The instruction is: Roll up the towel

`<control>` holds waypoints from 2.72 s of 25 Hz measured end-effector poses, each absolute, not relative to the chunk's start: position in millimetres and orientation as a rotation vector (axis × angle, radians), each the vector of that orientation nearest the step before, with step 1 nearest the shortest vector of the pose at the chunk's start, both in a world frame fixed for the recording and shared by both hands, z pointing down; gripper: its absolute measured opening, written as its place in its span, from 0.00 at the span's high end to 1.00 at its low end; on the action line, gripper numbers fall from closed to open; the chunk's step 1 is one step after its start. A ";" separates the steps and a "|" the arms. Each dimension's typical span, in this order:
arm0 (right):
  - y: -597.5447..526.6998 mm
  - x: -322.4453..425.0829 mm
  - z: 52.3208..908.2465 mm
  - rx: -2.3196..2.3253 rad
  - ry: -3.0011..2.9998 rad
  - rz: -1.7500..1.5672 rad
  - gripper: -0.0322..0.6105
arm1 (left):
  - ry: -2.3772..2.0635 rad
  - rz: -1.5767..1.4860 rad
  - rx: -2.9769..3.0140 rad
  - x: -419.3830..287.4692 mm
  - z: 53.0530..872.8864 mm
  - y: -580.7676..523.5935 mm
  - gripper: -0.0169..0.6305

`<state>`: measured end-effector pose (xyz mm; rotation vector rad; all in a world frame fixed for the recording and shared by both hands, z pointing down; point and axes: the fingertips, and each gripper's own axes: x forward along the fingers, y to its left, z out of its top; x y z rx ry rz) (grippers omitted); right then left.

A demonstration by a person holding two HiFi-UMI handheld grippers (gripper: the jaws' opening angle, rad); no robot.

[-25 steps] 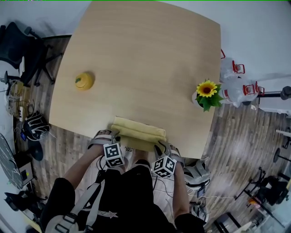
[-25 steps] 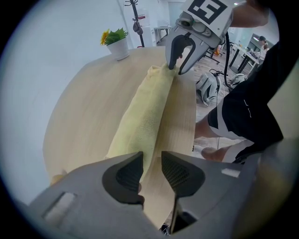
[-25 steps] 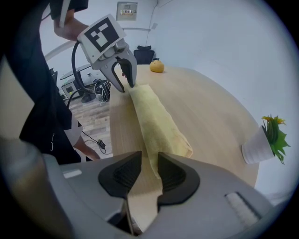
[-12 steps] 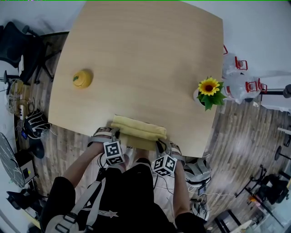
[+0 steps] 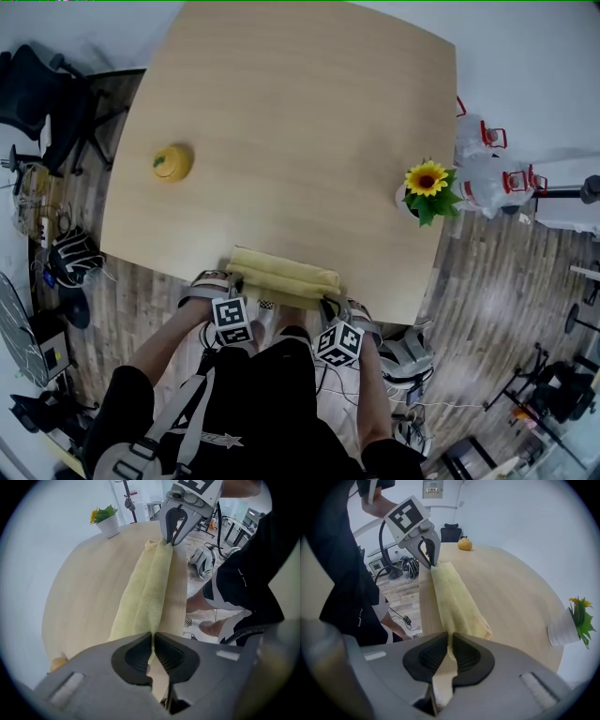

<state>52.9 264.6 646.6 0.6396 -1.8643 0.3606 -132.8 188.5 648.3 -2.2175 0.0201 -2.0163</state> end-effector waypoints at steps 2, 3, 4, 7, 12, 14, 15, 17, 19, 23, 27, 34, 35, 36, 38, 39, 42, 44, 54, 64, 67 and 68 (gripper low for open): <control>263.8 52.6 646.4 0.633 -1.862 0.365 0.89 | 0.017 -2.026 -2.217 -132.2 648.1 187.9 0.93; 263.5 52.6 646.1 0.627 -1.860 0.366 0.89 | 0.013 -2.033 -2.221 -131.8 647.6 187.4 0.93; 263.3 52.4 645.6 0.620 -1.858 0.368 0.89 | 0.008 -2.043 -2.226 -131.6 647.1 187.4 0.93; 261.8 52.4 644.3 0.602 -1.857 0.393 0.89 | -0.008 -2.077 -2.240 -131.4 647.1 187.1 0.93; 255.4 54.4 640.1 0.600 -1.855 0.430 0.88 | -0.012 -2.080 -2.240 -129.1 644.4 181.5 0.92; 251.0 56.5 637.5 0.603 -1.856 0.421 0.88 | -0.011 -2.079 -2.241 -128.0 643.4 179.7 0.92; 249.2 57.3 636.2 0.601 -1.857 0.420 0.88 | -0.011 -2.079 -2.242 -127.5 642.9 178.9 0.92; 246.9 58.5 634.2 0.593 -1.858 0.422 0.88 | -0.010 -2.082 -2.247 -126.6 641.7 177.1 0.92; 244.5 59.5 632.9 0.586 -1.857 0.424 0.88 | -0.005 -2.085 -2.252 -125.7 639.5 174.3 0.92; 236.8 61.2 629.8 0.589 -1.854 0.420 0.88 | 0.008 -2.081 -2.255 -123.7 635.3 166.1 0.92; 229.2 62.3 628.2 0.597 -1.853 0.419 0.88 | 0.022 -2.072 -2.254 -122.8 634.3 157.0 0.92; 216.3 63.9 625.2 0.613 -1.851 0.418 0.88 | 0.032 -2.065 -2.252 -121.6 630.5 143.0 0.92; 214.5 64.1 624.6 0.615 -1.851 0.418 0.88 | 0.035 -2.064 -2.251 -121.2 630.1 140.6 0.92; 212.7 64.3 624.1 0.617 -1.851 0.418 0.88 | 0.039 -2.063 -2.250 -120.7 629.7 138.1 0.92; 208.9 64.5 623.0 0.620 -1.850 0.417 0.88 | 0.047 -2.060 -2.250 -119.8 628.9 133.2 0.92; 206.9 64.8 622.5 0.620 -1.850 0.417 0.88 | 0.048 -2.059 -2.250 -119.4 628.5 131.1 0.92; 201.6 66.4 621.1 0.622 -1.849 0.419 0.88 | 0.044 -2.058 -2.251 -118.5 627.1 126.4 0.92; 197.9 67.4 620.5 0.625 -1.850 0.421 0.88 | 0.042 -2.061 -2.251 -118.3 626.4 123.8 0.92; 183.3 72.2 623.7 0.608 -1.852 0.440 0.88 | 0.023 -2.078 -2.246 -113.3 629.1 108.5 0.92; 169.1 76.4 631.5 0.596 -1.851 0.450 0.88 | 0.002 -2.095 -2.254 -110.4 638.2 98.1 0.92; 167.6 77.3 634.0 0.596 -1.849 0.455 0.88 | 0.002 -2.094 -2.258 -108.9 640.3 95.5 0.92; 167.0 77.9 635.0 0.599 -1.848 0.456 0.88 | 0.005 -2.094 -2.260 -108.4 641.1 94.6 0.92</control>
